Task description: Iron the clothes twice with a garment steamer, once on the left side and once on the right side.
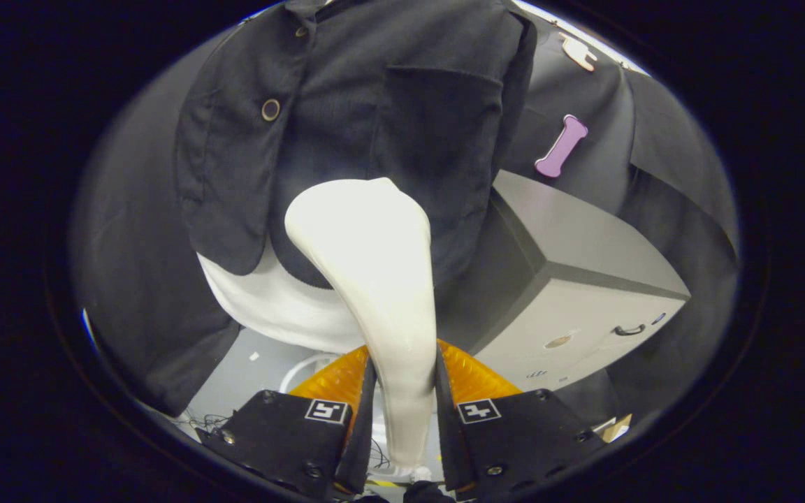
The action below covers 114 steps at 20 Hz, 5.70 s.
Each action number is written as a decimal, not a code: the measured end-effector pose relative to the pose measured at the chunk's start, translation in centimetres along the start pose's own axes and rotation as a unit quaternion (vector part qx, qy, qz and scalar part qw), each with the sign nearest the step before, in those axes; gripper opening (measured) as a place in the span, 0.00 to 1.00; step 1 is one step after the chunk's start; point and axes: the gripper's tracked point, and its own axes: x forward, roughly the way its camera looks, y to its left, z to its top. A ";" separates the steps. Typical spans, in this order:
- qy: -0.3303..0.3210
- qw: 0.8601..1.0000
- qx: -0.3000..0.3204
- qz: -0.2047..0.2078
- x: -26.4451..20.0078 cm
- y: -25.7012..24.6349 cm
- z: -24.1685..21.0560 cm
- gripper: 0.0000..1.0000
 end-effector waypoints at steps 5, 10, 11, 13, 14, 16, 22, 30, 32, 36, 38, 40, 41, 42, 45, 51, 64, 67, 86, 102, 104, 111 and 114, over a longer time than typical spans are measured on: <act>-0.051 0.999 0.009 0.013 -4.4 0.0 4.3 0.43; -0.107 0.994 0.015 0.026 -9.2 0.0 9.4 0.43; -0.120 0.992 0.018 0.028 -10.2 0.1 10.3 0.43; -0.144 0.989 0.018 0.030 -12.3 0.3 12.6 0.43; -0.154 0.987 0.016 0.033 -13.1 0.5 13.7 0.43; -0.171 0.984 0.020 0.039 -14.7 1.0 15.9 0.43; -0.218 0.974 0.021 0.055 -19.4 3.4 23.3 0.43; -0.262 0.962 0.004 0.081 -24.0 8.6 31.4 0.43; -0.267 0.960 0.000 0.087 -24.3 10.3 33.0 0.43; -0.273 0.959 -0.013 0.076 -23.8 12.8 35.7 0.43; -0.270 0.960 -0.010 0.071 -23.0 14.0 36.8 0.43; -0.267 0.962 -0.017 0.062 -22.0 15.0 37.8 0.43; -0.264 0.963 -0.020 0.061 -21.5 15.6 38.1 0.43; -0.261 0.963 -0.021 0.058 -21.0 16.0 38.4 0.43; -0.258 0.965 -0.033 0.033 -19.6 16.6 39.3 0.43; -0.260 0.964 -0.050 -0.006 -17.9 16.8 39.0 0.43; -0.201 0.976 -0.080 -0.012 -14.1 18.4 31.6 0.44; -0.185 0.979 -0.086 -0.012 -13.0 18.8 29.7 0.44; -0.054 0.995 -0.084 -0.004 -4.1 20.3 16.3 0.44; 0.046 0.995 -0.082 0.008 1.0 21.3 5.6 0.43; 0.066 0.995 -0.074 0.014 1.7 21.5 3.9 0.44; 0.103 0.992 -0.079 0.011 3.5 20.9 -0.3 0.44; 0.102 0.992 -0.075 0.015 3.5 20.9 -0.4 0.44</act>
